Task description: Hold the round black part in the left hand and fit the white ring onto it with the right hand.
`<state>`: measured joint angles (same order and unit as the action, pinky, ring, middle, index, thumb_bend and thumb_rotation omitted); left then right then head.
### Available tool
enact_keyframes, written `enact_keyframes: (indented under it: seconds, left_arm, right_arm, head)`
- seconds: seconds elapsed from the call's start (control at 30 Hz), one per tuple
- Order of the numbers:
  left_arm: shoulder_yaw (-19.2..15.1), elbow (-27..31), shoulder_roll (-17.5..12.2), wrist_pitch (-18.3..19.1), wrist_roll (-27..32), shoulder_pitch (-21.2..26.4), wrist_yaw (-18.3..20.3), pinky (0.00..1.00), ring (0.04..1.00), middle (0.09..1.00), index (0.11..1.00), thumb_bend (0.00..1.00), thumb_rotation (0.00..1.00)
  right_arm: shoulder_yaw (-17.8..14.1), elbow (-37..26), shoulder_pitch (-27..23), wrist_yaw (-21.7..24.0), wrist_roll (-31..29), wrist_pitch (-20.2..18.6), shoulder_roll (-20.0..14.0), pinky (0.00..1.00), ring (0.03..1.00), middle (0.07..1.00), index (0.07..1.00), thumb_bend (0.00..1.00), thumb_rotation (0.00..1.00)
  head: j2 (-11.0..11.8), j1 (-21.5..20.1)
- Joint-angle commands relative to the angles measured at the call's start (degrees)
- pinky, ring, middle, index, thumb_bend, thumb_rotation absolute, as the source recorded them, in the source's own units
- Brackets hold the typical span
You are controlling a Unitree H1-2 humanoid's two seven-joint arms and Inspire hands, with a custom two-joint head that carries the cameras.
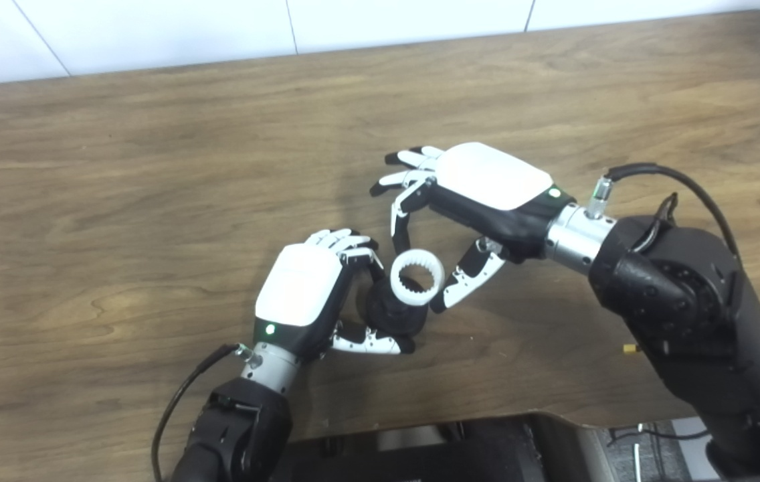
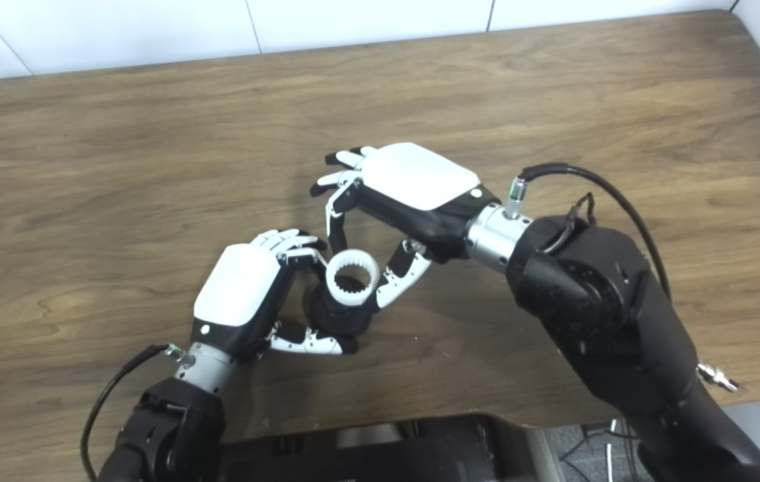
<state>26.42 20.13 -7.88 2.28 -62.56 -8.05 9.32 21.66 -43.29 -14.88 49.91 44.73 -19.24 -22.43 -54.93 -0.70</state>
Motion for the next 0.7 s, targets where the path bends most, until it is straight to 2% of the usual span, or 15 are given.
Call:
enact_keyframes:
  seconds: [0.0,0.27,0.67]
  left_arm:
    - [0.5,-0.2,0.1,0.3,-0.6,0.0,1.5,0.86,0.833,0.771,0.485,0.52,0.05]
    - [0.6,-0.2,0.3,0.4,-0.7,0.2,1.3,0.86,0.832,0.770,0.485,0.52,0.05]
    - [0.9,-0.1,0.5,0.5,-1.3,0.4,1.4,0.86,0.838,0.776,0.486,0.52,0.06]
  right_arm:
    - [-0.3,-0.6,-1.0,-1.5,1.0,2.4,0.5,1.00,0.978,0.874,0.483,0.52,0.14]
    - [-0.4,1.3,-0.4,-1.8,2.0,5.2,1.8,1.00,0.979,0.873,0.483,0.52,0.14]
    - [-0.5,3.1,0.1,-2.4,2.3,6.7,2.8,1.00,0.977,0.868,0.483,0.53,0.14]
  head:
    - [0.0,0.0]
    - [0.1,0.0]
    - [0.0,0.1]
